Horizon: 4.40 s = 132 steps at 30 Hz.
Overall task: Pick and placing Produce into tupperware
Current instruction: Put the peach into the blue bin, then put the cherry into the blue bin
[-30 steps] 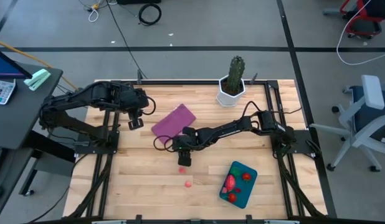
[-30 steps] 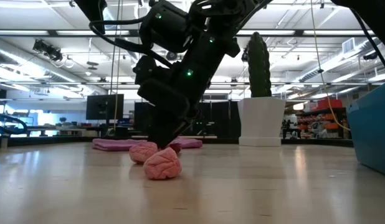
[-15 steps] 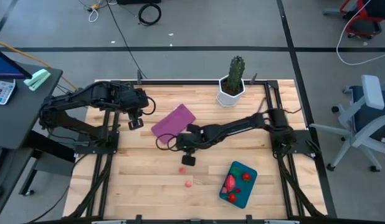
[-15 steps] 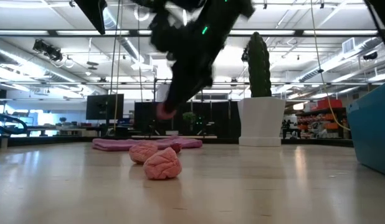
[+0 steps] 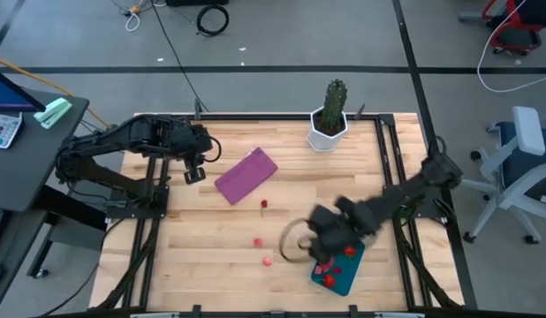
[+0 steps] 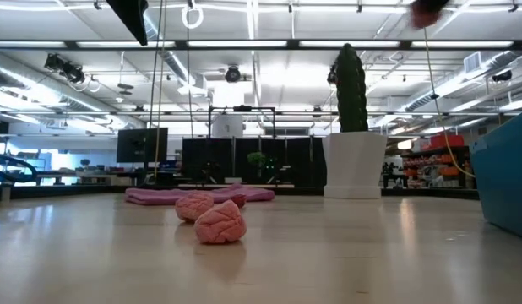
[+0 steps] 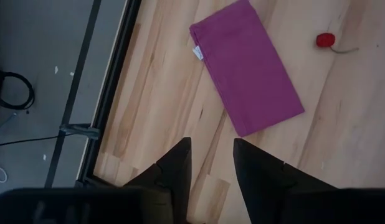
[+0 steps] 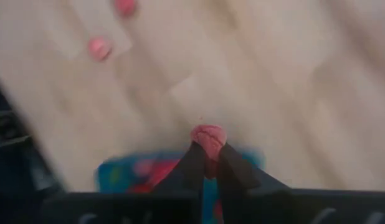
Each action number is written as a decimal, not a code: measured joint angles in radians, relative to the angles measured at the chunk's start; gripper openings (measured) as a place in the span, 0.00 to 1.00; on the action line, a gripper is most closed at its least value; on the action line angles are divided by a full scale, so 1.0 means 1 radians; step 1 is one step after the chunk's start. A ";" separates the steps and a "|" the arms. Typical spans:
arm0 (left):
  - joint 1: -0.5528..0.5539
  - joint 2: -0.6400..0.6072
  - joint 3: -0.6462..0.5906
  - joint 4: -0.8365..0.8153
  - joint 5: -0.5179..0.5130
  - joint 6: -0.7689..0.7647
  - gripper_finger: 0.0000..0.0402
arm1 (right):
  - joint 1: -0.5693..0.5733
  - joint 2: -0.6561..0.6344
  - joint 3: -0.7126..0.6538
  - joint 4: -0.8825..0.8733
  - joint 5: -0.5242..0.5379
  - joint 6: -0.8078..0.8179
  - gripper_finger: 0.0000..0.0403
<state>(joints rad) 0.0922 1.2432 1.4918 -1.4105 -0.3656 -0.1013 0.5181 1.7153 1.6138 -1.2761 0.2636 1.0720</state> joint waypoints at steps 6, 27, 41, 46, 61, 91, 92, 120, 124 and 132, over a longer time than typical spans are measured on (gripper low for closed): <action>0.000 0.000 0.000 0.033 0.000 0.000 0.31 | 0.165 0.045 -0.009 -0.008 -0.006 0.324 0.07; 0.000 0.000 0.000 0.046 0.000 -0.045 0.29 | 0.190 0.122 -0.360 0.373 -0.239 0.355 0.37; 0.000 0.025 0.000 0.057 0.021 0.007 0.29 | 0.097 -0.008 -0.340 0.272 -0.069 0.210 0.52; -0.031 0.054 -0.089 0.170 0.028 0.038 0.30 | 0.094 -0.119 -0.342 0.282 0.201 0.166 0.51; -0.154 0.121 -0.722 1.177 0.183 -0.220 0.34 | 0.091 -0.170 -0.343 0.286 0.575 0.094 0.51; -0.213 0.562 -0.613 1.504 0.108 -0.246 0.40 | 0.067 -0.157 -0.343 0.313 0.637 0.052 0.51; -0.213 0.564 -0.613 1.504 0.108 -0.246 0.40 | 0.067 -0.157 -0.343 0.313 0.637 0.052 0.51; -0.211 0.672 -0.613 1.652 0.074 -0.202 0.29 | 0.067 -0.157 -0.343 0.315 0.637 0.050 0.51; -0.211 0.672 -0.613 1.659 0.074 -0.202 0.15 | 0.067 -0.157 -0.343 0.315 0.637 0.050 0.51; -0.241 0.677 -0.611 1.854 0.085 -0.200 0.09 | 0.067 -0.163 -0.343 0.297 0.660 -0.011 0.51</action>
<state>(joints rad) -0.1491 1.9202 0.8803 0.4437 -0.2809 -0.3016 0.5846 1.5525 1.2705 -0.9789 0.9234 1.0610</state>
